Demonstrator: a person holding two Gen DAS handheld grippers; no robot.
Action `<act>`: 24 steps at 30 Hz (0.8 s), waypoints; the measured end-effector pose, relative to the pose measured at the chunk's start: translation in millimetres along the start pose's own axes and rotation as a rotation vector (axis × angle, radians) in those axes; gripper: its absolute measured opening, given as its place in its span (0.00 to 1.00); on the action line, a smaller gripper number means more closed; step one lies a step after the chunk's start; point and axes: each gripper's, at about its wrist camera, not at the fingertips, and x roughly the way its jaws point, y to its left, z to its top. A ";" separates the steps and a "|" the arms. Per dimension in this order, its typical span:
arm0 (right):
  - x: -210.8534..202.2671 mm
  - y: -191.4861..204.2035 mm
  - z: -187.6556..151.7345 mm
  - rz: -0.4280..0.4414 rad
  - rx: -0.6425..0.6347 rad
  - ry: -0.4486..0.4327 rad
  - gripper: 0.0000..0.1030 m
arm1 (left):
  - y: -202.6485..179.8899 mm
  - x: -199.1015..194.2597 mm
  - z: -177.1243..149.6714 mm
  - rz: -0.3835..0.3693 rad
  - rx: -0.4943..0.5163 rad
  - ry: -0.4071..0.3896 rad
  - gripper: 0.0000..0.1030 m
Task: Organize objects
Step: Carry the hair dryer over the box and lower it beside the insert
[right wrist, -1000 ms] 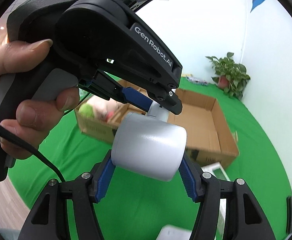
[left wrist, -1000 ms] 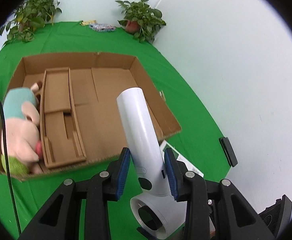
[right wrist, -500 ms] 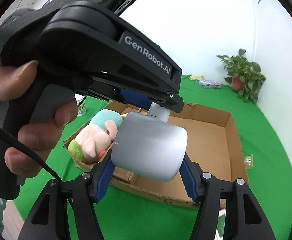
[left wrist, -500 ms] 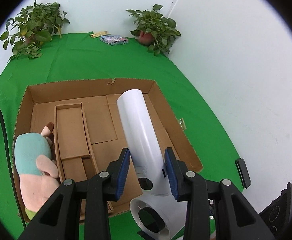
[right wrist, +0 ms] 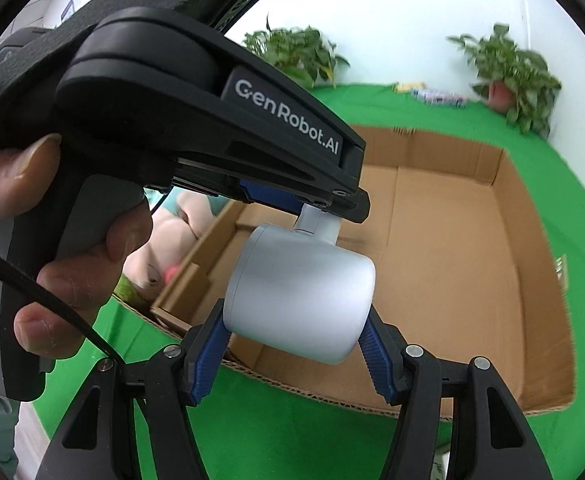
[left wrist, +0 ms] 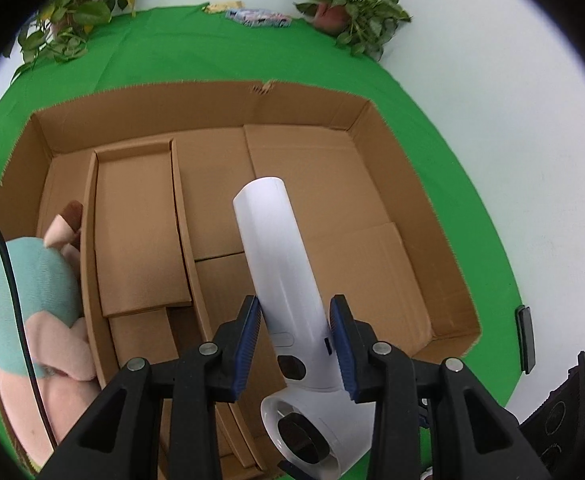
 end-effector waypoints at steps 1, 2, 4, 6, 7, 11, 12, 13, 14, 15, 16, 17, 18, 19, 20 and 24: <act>4.9 -1.7 -1.4 0.003 0.005 0.010 0.57 | 1.8 6.7 0.3 0.004 -0.002 0.013 0.34; 10.0 -3.8 -2.8 0.007 0.012 0.021 0.57 | 3.1 12.4 0.6 0.008 -0.002 0.023 0.34; 20.9 -7.9 -6.1 0.016 0.028 0.051 0.57 | 5.5 25.1 0.2 0.023 0.003 0.052 0.34; 29.7 -10.2 -9.7 0.024 0.045 0.088 0.57 | 5.6 34.9 -1.4 0.038 0.009 0.083 0.34; 32.5 -10.6 -11.2 0.025 0.049 0.099 0.57 | 6.1 38.5 -2.3 0.045 0.007 0.093 0.34; 40.5 -13.2 -15.0 0.042 0.076 0.133 0.58 | 4.4 45.5 -5.7 0.063 0.017 0.115 0.35; 42.1 -14.5 -14.8 0.052 0.089 0.147 0.58 | 4.1 45.9 -6.1 0.066 0.018 0.118 0.34; 43.1 -14.6 -14.3 0.055 0.091 0.157 0.58 | 3.8 45.7 -7.9 0.070 0.018 0.121 0.34; 43.4 -15.5 -14.0 0.058 0.092 0.163 0.58 | 4.3 45.6 -7.0 0.071 0.017 0.124 0.34; 44.9 -16.0 -12.4 0.061 0.093 0.170 0.58 | 3.0 44.8 -6.8 0.071 0.015 0.127 0.34; 44.7 -13.8 -10.0 0.064 0.095 0.174 0.59 | 2.1 43.7 -7.3 0.070 0.016 0.130 0.34; 44.8 -13.7 -10.0 0.068 0.097 0.177 0.60 | 2.7 46.3 -3.7 0.069 0.016 0.131 0.34; 44.6 -13.5 -10.1 0.073 0.098 0.182 0.61 | 3.8 43.8 -4.1 0.069 0.016 0.131 0.34; 43.7 -13.3 -9.9 0.078 0.098 0.181 0.61 | 4.9 40.7 -4.3 0.067 0.017 0.131 0.34; 42.8 -13.3 -9.8 0.086 0.099 0.183 0.61 | 4.8 37.6 -4.5 0.066 0.015 0.126 0.34; 31.2 -15.4 -9.5 0.119 0.098 0.170 0.61 | 8.1 10.7 -8.4 0.041 0.017 0.066 0.34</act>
